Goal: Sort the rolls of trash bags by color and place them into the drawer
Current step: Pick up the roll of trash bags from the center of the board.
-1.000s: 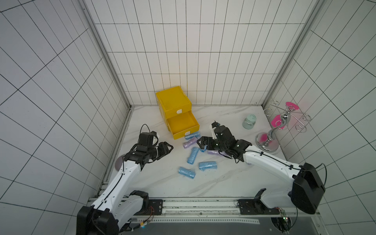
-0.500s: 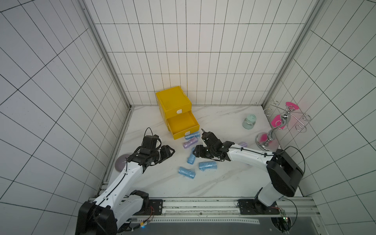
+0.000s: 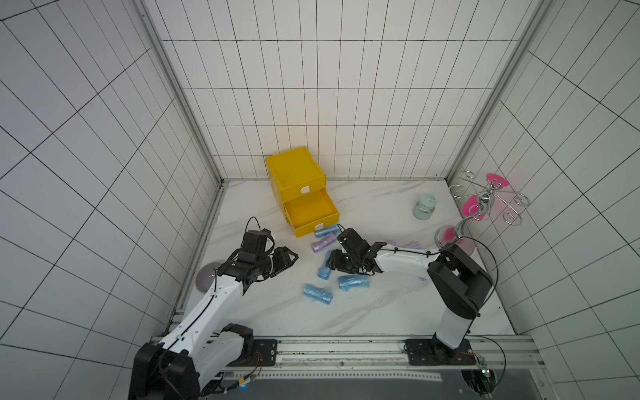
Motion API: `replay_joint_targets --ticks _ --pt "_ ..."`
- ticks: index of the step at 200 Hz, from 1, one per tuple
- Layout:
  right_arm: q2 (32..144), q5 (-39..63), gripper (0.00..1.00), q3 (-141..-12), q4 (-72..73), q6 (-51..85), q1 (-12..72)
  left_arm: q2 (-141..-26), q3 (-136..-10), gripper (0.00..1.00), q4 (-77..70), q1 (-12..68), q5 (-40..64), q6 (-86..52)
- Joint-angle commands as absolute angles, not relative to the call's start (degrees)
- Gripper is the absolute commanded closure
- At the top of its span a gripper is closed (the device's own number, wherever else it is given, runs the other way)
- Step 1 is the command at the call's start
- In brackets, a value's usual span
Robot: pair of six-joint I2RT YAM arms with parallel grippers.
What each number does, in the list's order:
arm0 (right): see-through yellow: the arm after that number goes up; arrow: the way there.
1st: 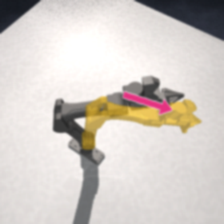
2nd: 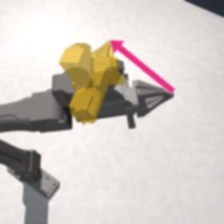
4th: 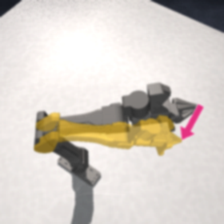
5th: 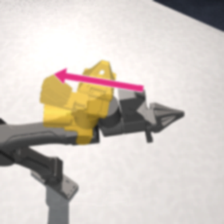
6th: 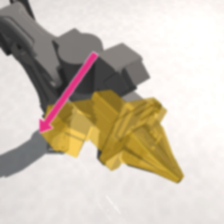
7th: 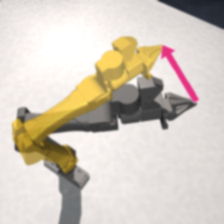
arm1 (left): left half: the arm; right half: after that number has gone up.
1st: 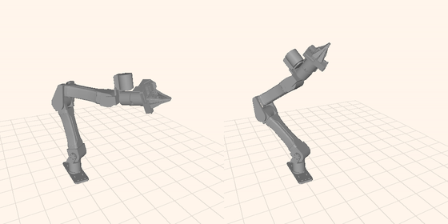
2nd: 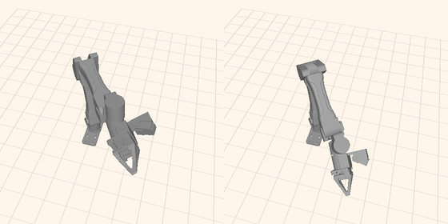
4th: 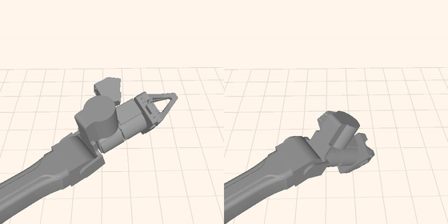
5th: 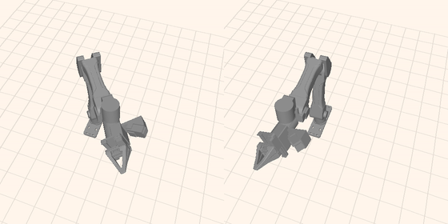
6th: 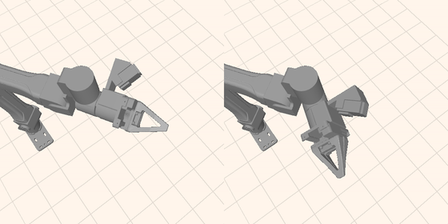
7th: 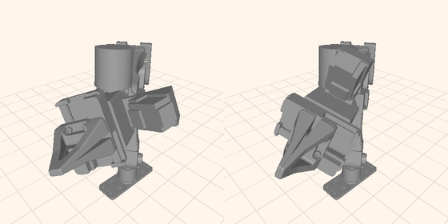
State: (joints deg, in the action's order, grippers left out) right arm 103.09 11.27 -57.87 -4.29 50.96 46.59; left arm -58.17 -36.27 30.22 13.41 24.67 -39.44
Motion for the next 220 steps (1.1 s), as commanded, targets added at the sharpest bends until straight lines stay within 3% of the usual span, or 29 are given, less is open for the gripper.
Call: replay_joint_targets --ticks 1,19,63,103,119,159,205,209,220 --pt "105.4 11.9 0.53 -60.4 -2.3 52.1 47.2 -58.3 -35.7 0.41 28.4 12.1 26.2 -38.1" --pt "106.7 12.7 0.71 -60.8 -1.3 52.5 47.2 -58.1 -35.7 0.38 28.5 10.5 27.5 -37.9" --pt "104.3 12.3 0.85 -58.3 0.2 52.7 47.1 -57.7 -37.3 0.37 29.7 9.0 28.7 -37.1" --pt "96.2 11.2 0.91 -55.2 -2.5 50.4 46.6 -58.7 -39.6 0.36 29.6 8.9 29.3 -36.9" --pt "92.6 11.0 1.0 -54.6 -4.7 49.6 45.6 -59.7 -41.1 0.36 29.5 9.0 29.7 -36.8" --pt "85.4 8.6 1.0 -59.3 -15.2 39.4 42.9 -62.3 -45.5 0.32 28.9 8.9 30.8 -36.6" --pt "88.8 8.3 1.0 -75.3 -25.3 26.6 38.6 -67.4 -51.3 0.23 27.9 8.8 32.5 -36.7" --pt "89.5 8.3 1.0 -77.0 -26.0 25.6 38.3 -67.8 -51.8 0.21 27.6 8.8 32.4 -36.7" --pt "91.9 7.7 1.0 -81.9 -27.5 23.4 37.3 -68.9 -52.9 0.06 27.5 8.4 32.6 -36.5"
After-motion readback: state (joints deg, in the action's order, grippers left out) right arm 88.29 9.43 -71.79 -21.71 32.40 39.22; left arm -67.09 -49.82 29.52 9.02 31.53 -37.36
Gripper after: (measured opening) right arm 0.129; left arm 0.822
